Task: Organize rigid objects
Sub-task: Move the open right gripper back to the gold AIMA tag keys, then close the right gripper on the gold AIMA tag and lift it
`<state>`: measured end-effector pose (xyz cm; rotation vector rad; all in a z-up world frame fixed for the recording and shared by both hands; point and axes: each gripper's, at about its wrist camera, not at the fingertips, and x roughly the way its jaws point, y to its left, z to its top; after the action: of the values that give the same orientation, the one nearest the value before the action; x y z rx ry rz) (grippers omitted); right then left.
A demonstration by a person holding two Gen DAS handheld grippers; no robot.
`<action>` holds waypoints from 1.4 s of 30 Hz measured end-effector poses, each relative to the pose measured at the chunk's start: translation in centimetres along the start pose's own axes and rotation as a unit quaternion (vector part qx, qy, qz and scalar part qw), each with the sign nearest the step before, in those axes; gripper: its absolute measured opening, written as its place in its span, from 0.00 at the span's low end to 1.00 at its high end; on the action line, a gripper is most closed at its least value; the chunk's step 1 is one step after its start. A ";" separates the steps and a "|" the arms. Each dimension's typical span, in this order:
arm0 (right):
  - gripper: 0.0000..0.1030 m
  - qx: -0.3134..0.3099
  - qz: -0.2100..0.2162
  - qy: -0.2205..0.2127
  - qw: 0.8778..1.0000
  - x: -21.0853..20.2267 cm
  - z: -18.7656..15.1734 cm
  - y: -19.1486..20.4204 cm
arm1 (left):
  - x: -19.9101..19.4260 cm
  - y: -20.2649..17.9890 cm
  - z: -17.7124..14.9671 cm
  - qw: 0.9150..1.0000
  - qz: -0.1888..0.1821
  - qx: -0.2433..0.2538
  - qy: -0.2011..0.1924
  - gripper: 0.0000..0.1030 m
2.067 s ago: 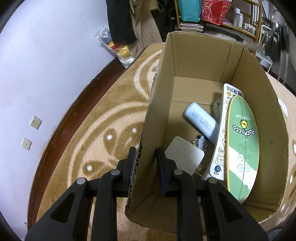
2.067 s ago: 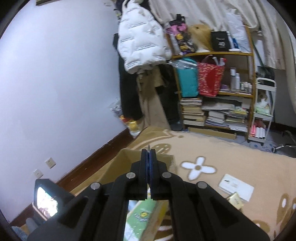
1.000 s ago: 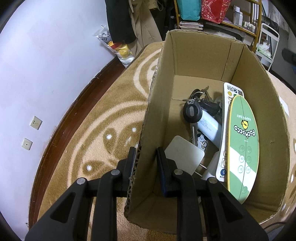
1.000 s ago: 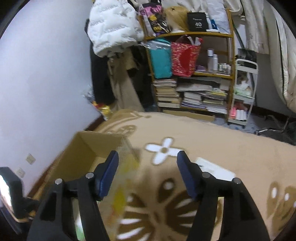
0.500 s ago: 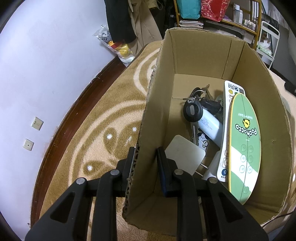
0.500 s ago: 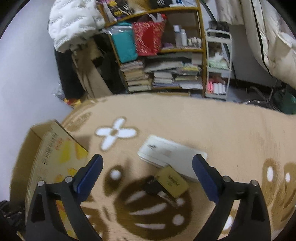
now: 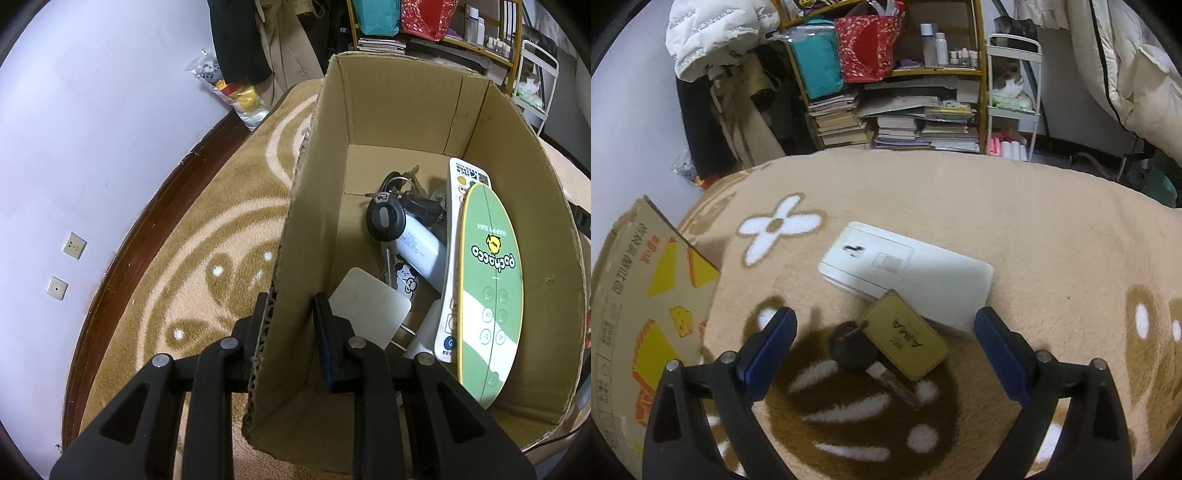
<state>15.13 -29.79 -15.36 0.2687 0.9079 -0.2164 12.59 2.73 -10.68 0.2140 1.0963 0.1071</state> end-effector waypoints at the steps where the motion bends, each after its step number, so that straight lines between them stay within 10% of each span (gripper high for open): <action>1: 0.98 0.003 -0.003 0.009 1.000 0.4 -0.1 -0.2 | 0.0 0.0 0.0 1.000 0.000 0.000 0.000 0.21; 34: 0.88 -0.029 -0.045 0.003 0.999 1.0 -1.4 0.6 | 0.0 -0.1 0.1 1.000 0.000 0.000 0.001 0.21; 39: 0.38 -0.014 -0.047 -0.006 0.999 0.2 -1.1 0.1 | 0.0 -0.1 0.1 1.000 0.000 0.000 0.001 0.21; 42: 0.35 -0.005 -0.039 -0.010 0.999 -0.1 -1.1 -0.3 | 0.0 -0.1 0.2 1.000 0.000 0.000 0.001 0.21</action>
<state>14.20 -29.69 -15.94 0.2211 0.9000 -0.2861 12.72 2.65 -10.62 0.2133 1.0977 0.1077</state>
